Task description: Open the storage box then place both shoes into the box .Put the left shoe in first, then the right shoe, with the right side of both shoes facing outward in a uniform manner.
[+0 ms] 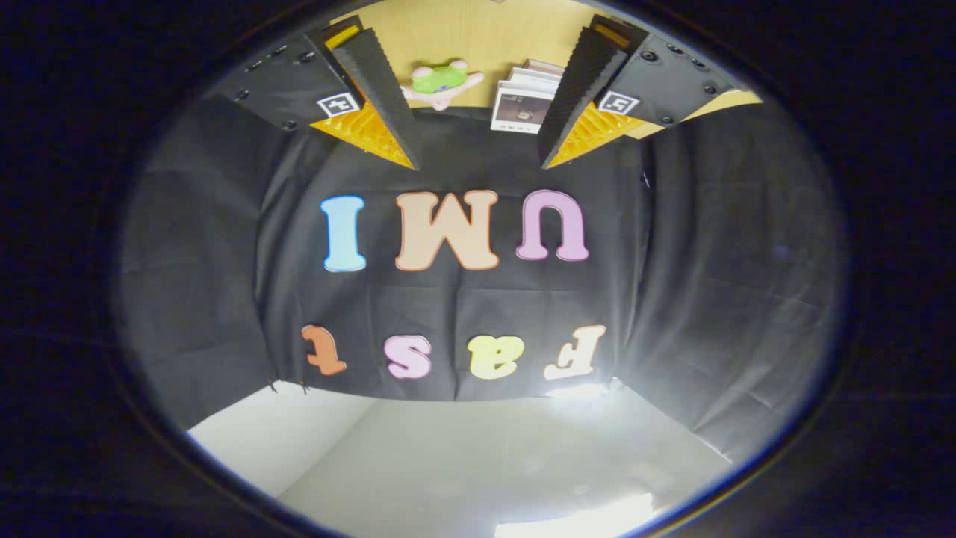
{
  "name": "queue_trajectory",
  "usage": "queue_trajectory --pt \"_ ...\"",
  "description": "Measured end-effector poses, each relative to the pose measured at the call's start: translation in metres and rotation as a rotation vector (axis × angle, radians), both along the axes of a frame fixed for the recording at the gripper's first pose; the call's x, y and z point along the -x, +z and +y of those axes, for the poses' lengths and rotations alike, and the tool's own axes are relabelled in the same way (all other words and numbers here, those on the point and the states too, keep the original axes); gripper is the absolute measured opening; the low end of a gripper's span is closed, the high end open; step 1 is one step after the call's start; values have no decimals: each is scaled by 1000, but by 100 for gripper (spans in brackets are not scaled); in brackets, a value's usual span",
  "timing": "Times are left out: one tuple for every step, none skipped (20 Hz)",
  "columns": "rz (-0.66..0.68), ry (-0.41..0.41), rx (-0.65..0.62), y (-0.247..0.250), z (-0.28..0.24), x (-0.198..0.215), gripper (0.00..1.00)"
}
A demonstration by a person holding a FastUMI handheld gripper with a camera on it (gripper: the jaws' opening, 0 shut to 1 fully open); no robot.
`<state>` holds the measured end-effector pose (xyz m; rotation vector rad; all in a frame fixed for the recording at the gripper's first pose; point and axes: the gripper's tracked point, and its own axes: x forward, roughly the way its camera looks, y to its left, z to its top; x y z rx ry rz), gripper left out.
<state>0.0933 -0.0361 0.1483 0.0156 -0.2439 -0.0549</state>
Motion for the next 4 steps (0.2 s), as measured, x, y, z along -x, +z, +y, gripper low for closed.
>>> queue_trajectory --pt "-21 13 13 4 7 4 99" --pt "-36 16 25 11 12 14 99" --pt "-41 13 32 13 16 19 99" --pt "-40 14 28 10 17 20 99"
